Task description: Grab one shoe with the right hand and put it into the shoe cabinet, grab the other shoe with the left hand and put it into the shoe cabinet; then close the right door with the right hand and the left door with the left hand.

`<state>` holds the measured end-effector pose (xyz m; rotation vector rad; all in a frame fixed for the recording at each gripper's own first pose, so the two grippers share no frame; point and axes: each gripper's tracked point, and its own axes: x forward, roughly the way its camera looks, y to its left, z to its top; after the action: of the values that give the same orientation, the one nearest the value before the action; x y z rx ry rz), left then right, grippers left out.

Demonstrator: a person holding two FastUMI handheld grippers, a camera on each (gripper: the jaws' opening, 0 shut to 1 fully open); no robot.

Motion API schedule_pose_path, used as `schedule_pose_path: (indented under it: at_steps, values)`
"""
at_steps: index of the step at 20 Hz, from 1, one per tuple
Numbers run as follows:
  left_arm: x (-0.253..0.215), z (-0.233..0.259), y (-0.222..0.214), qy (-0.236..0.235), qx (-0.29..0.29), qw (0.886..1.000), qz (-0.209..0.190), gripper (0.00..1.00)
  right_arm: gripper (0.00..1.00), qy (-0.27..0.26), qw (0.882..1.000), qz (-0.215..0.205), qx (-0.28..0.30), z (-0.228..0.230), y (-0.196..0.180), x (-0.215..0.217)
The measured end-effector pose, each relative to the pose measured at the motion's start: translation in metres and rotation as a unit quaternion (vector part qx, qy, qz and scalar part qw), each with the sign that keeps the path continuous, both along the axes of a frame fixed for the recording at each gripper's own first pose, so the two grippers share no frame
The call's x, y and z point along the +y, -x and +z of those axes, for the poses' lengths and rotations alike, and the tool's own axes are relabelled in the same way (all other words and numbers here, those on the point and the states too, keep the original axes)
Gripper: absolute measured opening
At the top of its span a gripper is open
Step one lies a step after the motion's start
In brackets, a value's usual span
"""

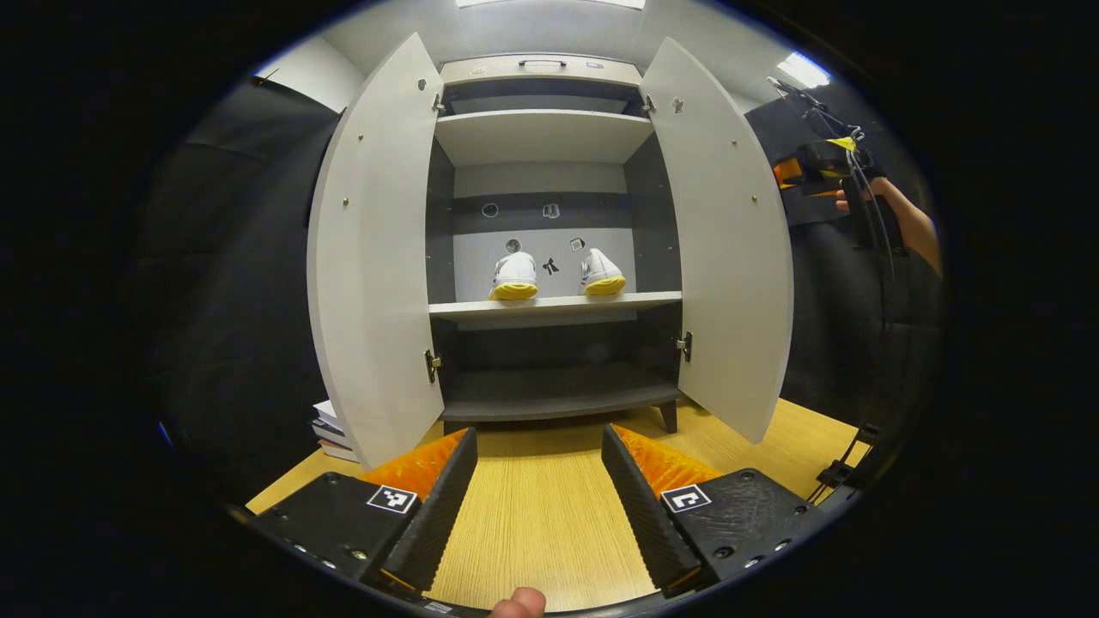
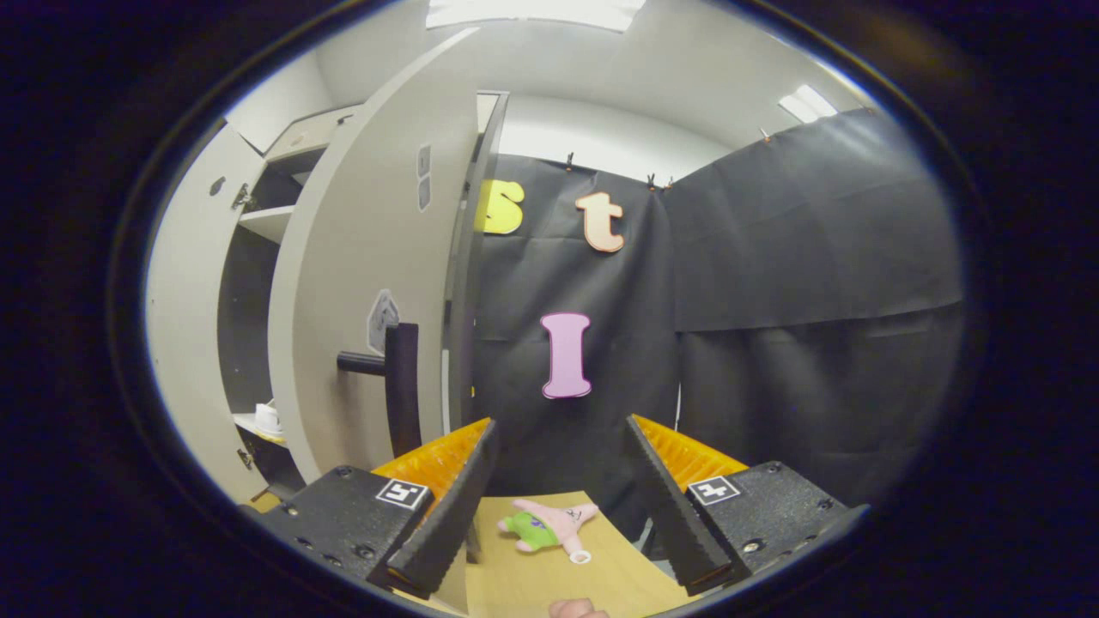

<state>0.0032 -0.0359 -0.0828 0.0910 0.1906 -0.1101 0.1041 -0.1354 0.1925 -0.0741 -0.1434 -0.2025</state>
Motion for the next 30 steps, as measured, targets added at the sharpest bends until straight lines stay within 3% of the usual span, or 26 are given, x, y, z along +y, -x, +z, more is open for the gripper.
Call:
schedule_pose_path:
  at_steps: [6, 10, 18, 20, 26, 30]
  values:
    - [0.014, 0.002, 0.000, -0.002, -0.003, 1.000, 0.009, 0.87, 0.95, 0.002, 1.000, 0.017, -0.004, -0.002, 0.003, 0.037]
    - [0.027, 0.003, -0.002, -0.006, -0.005, 1.000, 0.020, 0.87, 0.95, -0.007, 0.999, 0.052, 0.000, -0.005, -0.006, 0.072]
    - [0.055, -0.001, -0.007, -0.004, 0.003, 0.999, 0.052, 0.87, 0.95, -0.029, 0.992, 0.122, -0.002, -0.007, -0.045, 0.167]
    - [0.059, -0.001, -0.007, -0.003, 0.002, 0.998, 0.059, 0.87, 0.95, -0.013, 0.993, 0.119, 0.000, -0.005, -0.058, 0.183]
    - [0.069, 0.000, -0.007, -0.006, 0.000, 0.997, 0.071, 0.87, 0.95, 0.014, 0.993, 0.114, -0.010, -0.004, -0.061, 0.191]
    - [0.070, 0.000, -0.005, -0.005, 0.000, 0.997, 0.074, 0.87, 0.98, 0.017, 0.993, 0.118, -0.024, 0.000, -0.043, 0.185]
